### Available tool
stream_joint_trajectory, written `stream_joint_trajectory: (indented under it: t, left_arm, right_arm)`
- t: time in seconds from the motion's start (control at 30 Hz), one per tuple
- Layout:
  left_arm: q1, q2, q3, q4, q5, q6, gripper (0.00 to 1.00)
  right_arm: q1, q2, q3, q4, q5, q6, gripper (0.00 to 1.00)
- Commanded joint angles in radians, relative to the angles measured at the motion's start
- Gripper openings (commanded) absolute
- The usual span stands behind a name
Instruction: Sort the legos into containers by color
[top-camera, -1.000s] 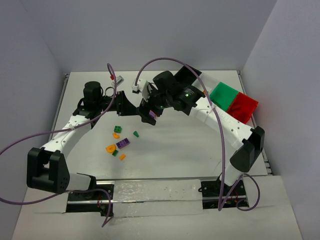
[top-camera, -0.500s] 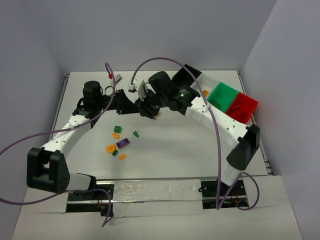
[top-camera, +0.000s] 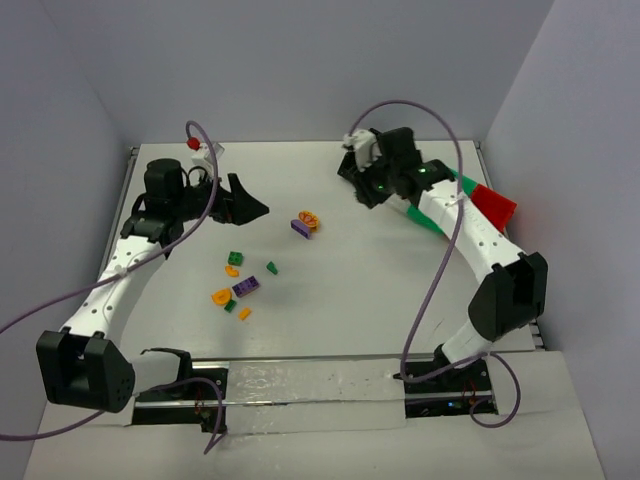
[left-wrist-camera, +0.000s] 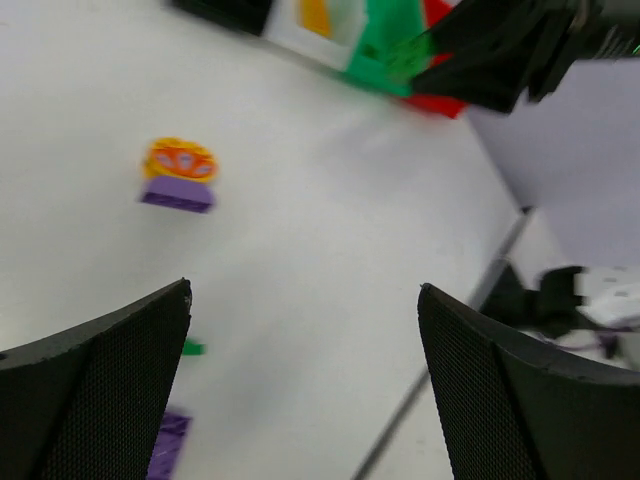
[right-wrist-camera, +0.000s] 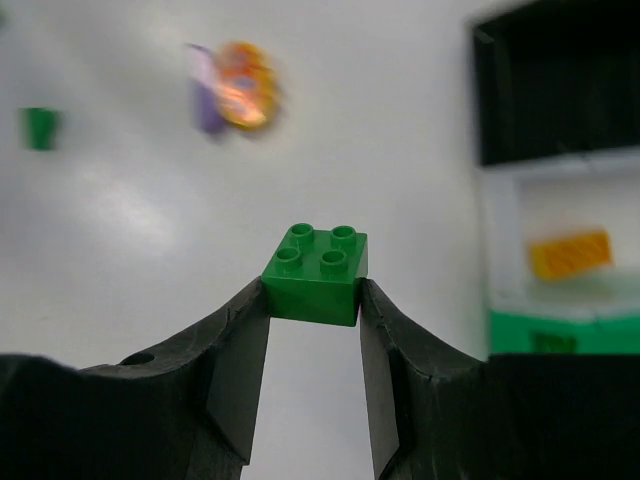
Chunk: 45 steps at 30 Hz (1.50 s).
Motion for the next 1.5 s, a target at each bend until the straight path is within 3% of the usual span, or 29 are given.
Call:
stream_joint_trajectory:
  t: [0.0, 0.03, 0.3, 0.57, 0.7, 0.9, 1.1, 1.47]
  left_arm:
    - [0.002, 0.001, 0.058, -0.183, -0.309, 0.25, 0.99]
    - [0.002, 0.023, 0.058, -0.213, -0.433, 0.285, 0.99]
    - [-0.004, 0.051, -0.033, -0.192, -0.622, 0.334, 0.99]
    - [-0.013, 0.15, -0.012, -0.228, -0.705, 0.34, 0.97]
    - [-0.014, 0.189, 0.001, -0.242, -0.707, 0.329, 0.96]
    - [-0.024, 0.247, 0.013, -0.267, -0.711, 0.323, 0.93]
    - [-0.039, 0.302, 0.016, -0.281, -0.687, 0.311, 0.86]
    - [-0.081, 0.386, 0.009, -0.331, -0.697, 0.331, 0.71]
  right_arm:
    - [-0.178, -0.054, -0.04, 0.026, 0.069, -0.042, 0.0]
    - [-0.26, -0.039, -0.052, 0.026, 0.09, -0.057, 0.0]
    - [-0.527, 0.131, 0.05, 0.024, 0.197, -0.089, 0.0]
    - [-0.608, 0.337, 0.186, 0.018, 0.231, -0.078, 0.06]
    - [-0.617, 0.393, 0.224, 0.027, 0.233, -0.072, 0.22]
    - [-0.614, 0.425, 0.272, 0.014, 0.206, -0.05, 0.73]
    - [-0.59, 0.357, 0.241, 0.004, 0.177, -0.036, 1.0]
    - [-0.5, 0.18, 0.236, -0.061, 0.098, 0.005, 1.0]
